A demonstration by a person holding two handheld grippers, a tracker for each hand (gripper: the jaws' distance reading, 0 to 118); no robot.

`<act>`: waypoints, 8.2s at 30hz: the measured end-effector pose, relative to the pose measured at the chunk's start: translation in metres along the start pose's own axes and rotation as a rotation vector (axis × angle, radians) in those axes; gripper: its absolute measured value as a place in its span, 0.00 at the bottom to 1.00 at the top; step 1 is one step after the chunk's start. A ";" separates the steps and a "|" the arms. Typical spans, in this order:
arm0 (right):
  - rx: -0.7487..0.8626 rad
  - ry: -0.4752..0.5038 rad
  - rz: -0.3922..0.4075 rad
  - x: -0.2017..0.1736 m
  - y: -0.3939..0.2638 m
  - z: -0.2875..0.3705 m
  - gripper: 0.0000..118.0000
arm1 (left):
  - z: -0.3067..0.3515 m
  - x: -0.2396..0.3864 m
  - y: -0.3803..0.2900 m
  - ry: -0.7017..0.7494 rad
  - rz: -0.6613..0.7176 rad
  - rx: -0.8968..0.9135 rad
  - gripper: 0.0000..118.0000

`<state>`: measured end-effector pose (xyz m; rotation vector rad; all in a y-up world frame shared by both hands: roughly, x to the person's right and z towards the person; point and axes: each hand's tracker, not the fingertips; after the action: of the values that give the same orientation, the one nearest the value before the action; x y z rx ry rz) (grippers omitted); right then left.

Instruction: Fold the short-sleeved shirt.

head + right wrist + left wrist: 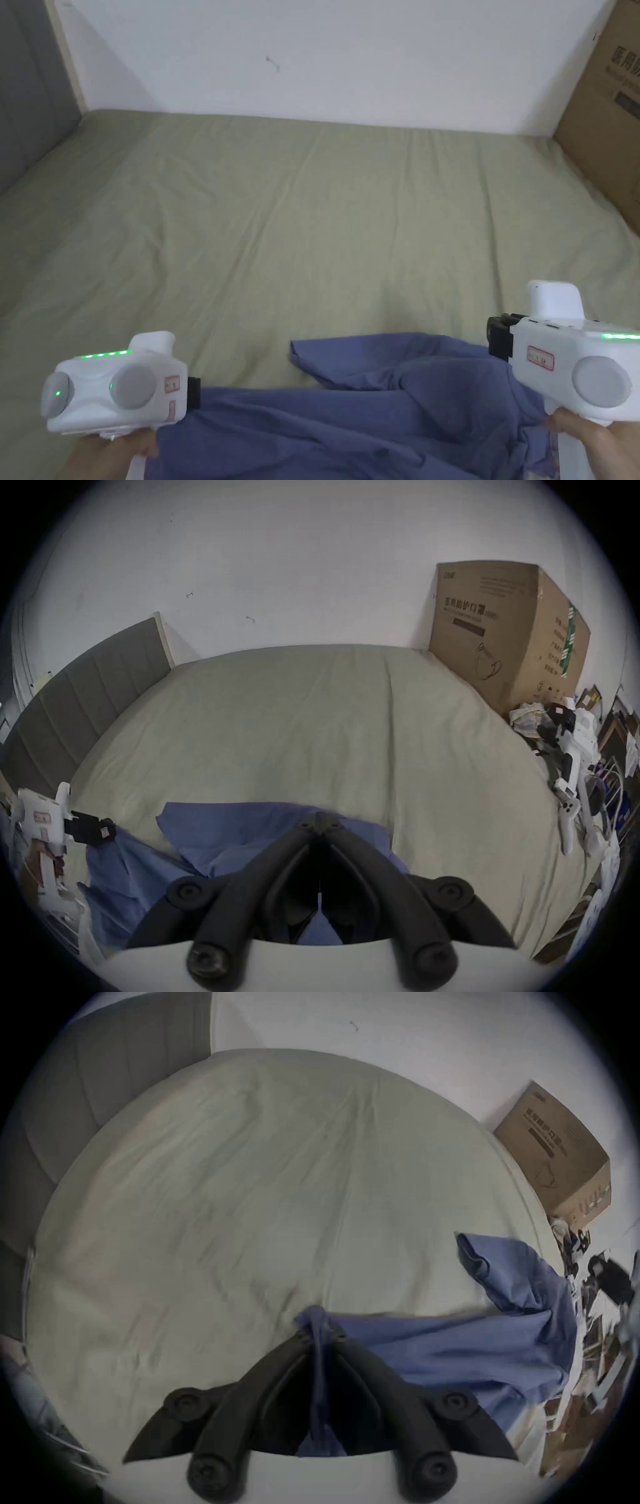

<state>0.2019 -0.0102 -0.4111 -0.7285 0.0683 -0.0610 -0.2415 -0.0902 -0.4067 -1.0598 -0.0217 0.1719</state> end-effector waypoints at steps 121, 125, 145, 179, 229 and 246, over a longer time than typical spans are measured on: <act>-0.228 -0.097 -0.189 0.088 0.008 -0.015 0.03 | 0.021 0.003 0.067 0.118 -0.228 0.219 0.02; -0.271 -0.086 -0.208 0.083 -0.043 0.019 0.03 | 0.046 0.001 0.020 0.134 -0.276 0.203 0.02; -0.243 -0.089 -0.196 0.078 -0.097 0.066 0.62 | 0.083 -0.021 -0.060 0.073 -0.170 0.213 0.92; -0.228 -0.015 -0.154 0.041 -0.121 0.061 0.01 | 0.060 -0.053 -0.078 -0.033 0.000 0.203 0.03; -0.125 -0.105 -0.182 0.102 -0.005 0.007 0.01 | 0.050 -0.027 0.053 0.016 -0.189 0.219 0.03; -0.171 -0.149 -0.114 0.089 0.006 -0.036 0.63 | 0.013 -0.037 0.052 0.058 -0.112 0.160 0.94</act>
<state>0.2882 -0.0364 -0.4455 -0.9056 -0.1118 -0.1103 -0.2857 -0.0599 -0.4435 -0.9010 -0.0150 0.0410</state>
